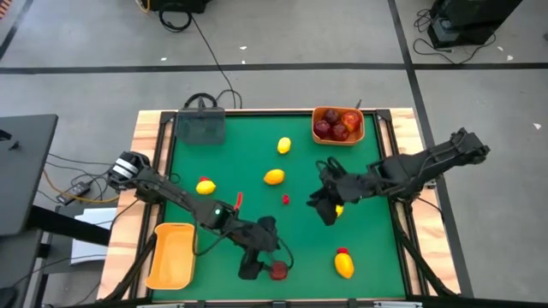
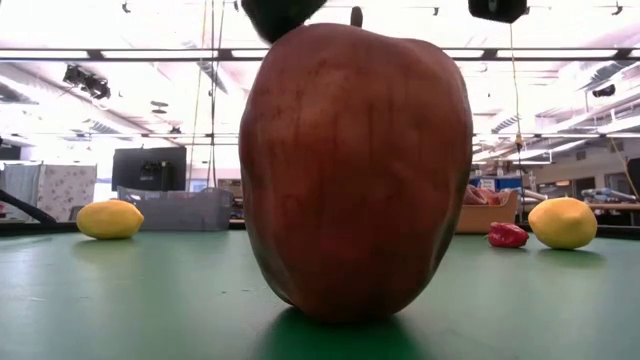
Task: Sort produce into baskets
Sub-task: Put the apple into the orange bin
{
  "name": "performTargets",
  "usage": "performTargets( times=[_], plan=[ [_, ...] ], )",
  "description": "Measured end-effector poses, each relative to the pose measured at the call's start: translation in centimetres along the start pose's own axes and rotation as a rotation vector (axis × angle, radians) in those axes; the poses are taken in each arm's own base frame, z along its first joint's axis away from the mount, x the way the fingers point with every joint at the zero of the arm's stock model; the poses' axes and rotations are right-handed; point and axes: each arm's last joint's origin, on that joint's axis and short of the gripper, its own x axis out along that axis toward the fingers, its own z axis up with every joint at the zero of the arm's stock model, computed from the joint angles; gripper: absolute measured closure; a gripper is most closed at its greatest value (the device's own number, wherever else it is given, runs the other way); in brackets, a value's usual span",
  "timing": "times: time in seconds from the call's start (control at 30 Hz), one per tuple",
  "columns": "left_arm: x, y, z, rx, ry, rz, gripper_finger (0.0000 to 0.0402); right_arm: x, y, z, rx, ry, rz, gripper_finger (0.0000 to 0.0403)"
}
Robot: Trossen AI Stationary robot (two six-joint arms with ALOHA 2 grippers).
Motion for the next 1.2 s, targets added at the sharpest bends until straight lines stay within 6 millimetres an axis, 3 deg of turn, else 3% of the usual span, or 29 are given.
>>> performTargets(
  times=[0.17, 0.4, 0.63, 0.93, 1.2],
  plan=[
    [1.6, -1.3, -1.2, 0.026, 0.023, -0.019, 0.0068, 0.0, 1.9, -1.5, 0.028, -0.032, 0.068, 0.0249],
    [4.6, -1.0, -2.1, 0.000, -0.022, 0.006, 0.0069, -1.2, 3.6, -3.9, 0.112, -0.092, 0.095, 0.0250],
    [6.8, -0.1, -3.8, -0.079, 0.020, 0.094, 0.0069, -2.3, 4.5, -6.0, 0.152, -0.116, 0.103, 0.0250],
    [8.1, 0.0, -5.2, -0.152, 0.056, 0.143, 0.0071, -2.9, 4.8, -6.9, 0.155, -0.148, 0.097, 0.0250],
    [7.8, 1.2, -4.7, -0.223, 0.033, 0.196, 0.0156, -2.8, 4.5, -6.9, 0.144, -0.180, 0.058, 0.0250]
  ],
)
